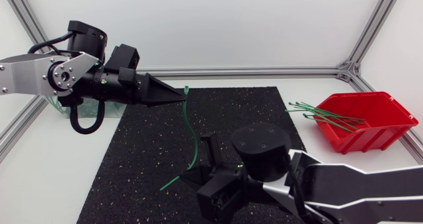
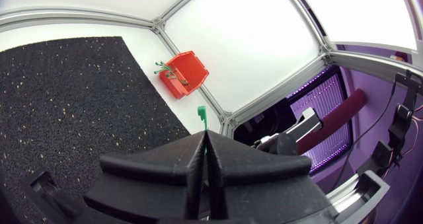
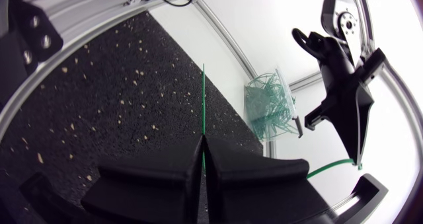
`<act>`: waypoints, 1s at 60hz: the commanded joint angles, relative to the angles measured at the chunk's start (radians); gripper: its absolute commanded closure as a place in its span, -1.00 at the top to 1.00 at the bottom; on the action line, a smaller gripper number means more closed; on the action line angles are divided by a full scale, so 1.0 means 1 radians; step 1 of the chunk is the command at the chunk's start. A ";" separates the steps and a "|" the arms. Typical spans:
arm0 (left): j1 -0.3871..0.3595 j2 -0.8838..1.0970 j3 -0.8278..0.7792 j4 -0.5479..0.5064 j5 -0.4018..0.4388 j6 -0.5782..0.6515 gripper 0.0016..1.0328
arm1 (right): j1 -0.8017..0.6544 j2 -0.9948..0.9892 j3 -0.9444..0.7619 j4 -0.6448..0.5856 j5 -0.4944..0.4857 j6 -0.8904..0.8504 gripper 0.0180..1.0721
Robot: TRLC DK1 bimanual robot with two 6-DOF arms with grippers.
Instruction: Take a green cable tie from the red box, thread the tail through the head to close it, then place it in the transparent bin on the left.
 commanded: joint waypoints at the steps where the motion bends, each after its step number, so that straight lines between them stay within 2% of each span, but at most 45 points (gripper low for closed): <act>1: -0.014 -0.044 -0.051 0.023 -0.002 0.016 -0.94 | -0.005 -0.079 0.066 -0.120 -0.032 0.189 -0.89; 5: -0.020 -0.073 -0.075 0.038 -0.005 0.018 -0.94 | -0.023 -0.116 0.112 -0.251 -0.101 0.281 -0.89; 12: -0.059 -0.131 -0.118 0.070 -0.046 0.012 -0.94 | -0.039 -0.163 0.157 -0.403 -0.199 0.420 -0.89; 19: -0.097 -0.179 -0.155 0.102 -0.077 -0.002 -0.94 | -0.053 -0.162 0.263 -0.631 -0.308 0.519 -0.89; 24: -0.103 -0.204 -0.172 0.113 -0.083 -0.024 -0.94 | -0.103 -0.157 0.349 -0.783 -0.427 0.632 -0.89; 28: -0.111 -0.223 -0.183 0.122 -0.083 -0.022 -0.94 | -0.128 -0.174 0.372 -0.815 -0.461 0.718 -0.89; 34: -0.118 -0.243 -0.215 0.198 -0.086 -0.088 -0.94 | -0.154 -0.202 0.407 -0.854 -0.481 0.824 -0.89; 39: -0.125 -0.256 -0.238 0.241 -0.097 -0.136 -0.94 | -0.161 -0.199 0.477 -0.966 -0.498 0.861 -0.89; 55: -0.125 -0.300 -0.295 0.311 -0.111 -0.272 -0.93 | -0.148 -0.236 0.525 -0.993 -0.608 1.155 -0.89; 60: -0.126 -0.319 -0.307 0.336 -0.111 -0.304 -0.93 | -0.154 -0.245 0.543 -0.998 -0.621 1.328 -0.89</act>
